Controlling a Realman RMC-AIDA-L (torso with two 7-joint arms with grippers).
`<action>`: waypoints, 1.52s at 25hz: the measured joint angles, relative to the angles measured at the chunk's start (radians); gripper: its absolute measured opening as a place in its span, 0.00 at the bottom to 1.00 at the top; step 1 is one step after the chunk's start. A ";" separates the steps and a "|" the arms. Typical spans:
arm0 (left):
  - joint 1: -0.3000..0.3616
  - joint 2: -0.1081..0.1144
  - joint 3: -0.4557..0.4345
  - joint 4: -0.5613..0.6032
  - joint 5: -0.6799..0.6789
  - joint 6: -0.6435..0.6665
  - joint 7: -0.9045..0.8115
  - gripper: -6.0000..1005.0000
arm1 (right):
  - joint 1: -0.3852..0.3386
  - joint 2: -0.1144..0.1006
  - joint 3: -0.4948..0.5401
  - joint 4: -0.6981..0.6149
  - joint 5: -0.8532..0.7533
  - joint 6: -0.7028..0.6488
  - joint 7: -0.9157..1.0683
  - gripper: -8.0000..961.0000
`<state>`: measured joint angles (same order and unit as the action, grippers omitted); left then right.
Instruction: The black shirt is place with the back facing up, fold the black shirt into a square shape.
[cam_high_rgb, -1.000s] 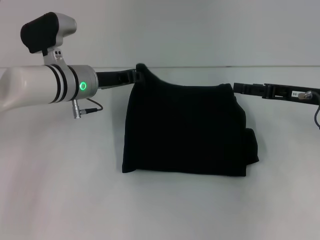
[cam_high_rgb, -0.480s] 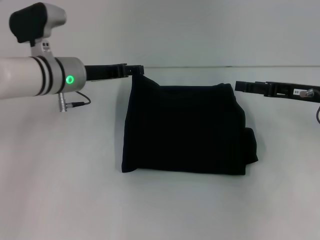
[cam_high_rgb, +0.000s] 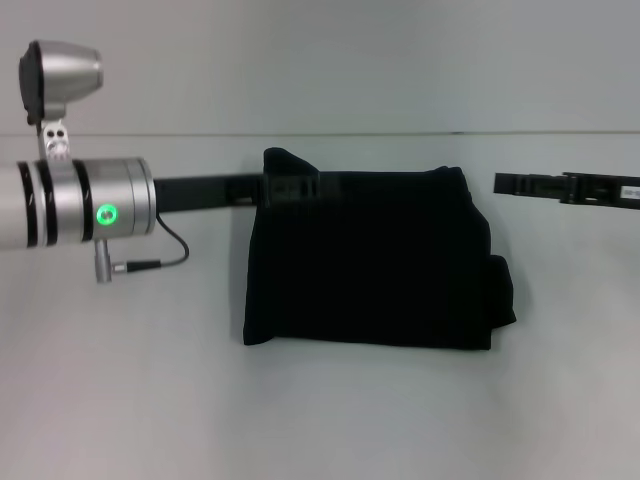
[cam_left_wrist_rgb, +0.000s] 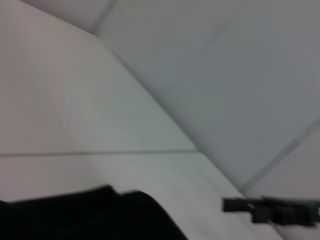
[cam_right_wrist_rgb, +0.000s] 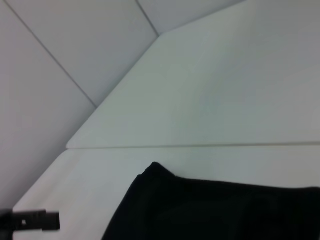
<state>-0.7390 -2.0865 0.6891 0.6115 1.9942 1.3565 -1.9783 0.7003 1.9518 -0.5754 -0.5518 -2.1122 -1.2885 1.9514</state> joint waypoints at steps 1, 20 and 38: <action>0.005 -0.002 -0.001 0.000 -0.001 0.024 0.016 0.84 | -0.002 -0.013 -0.003 0.002 -0.001 -0.024 0.018 0.90; 0.046 -0.025 0.019 -0.034 0.039 0.136 0.222 0.84 | 0.013 -0.050 -0.034 0.098 -0.157 -0.134 0.200 0.90; 0.067 -0.034 0.014 -0.035 0.038 0.103 0.252 0.84 | 0.069 0.033 -0.062 0.141 -0.158 0.064 0.192 0.90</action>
<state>-0.6717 -2.1201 0.7033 0.5767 2.0326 1.4594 -1.7265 0.7694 1.9843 -0.6372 -0.4103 -2.2702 -1.2240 2.1434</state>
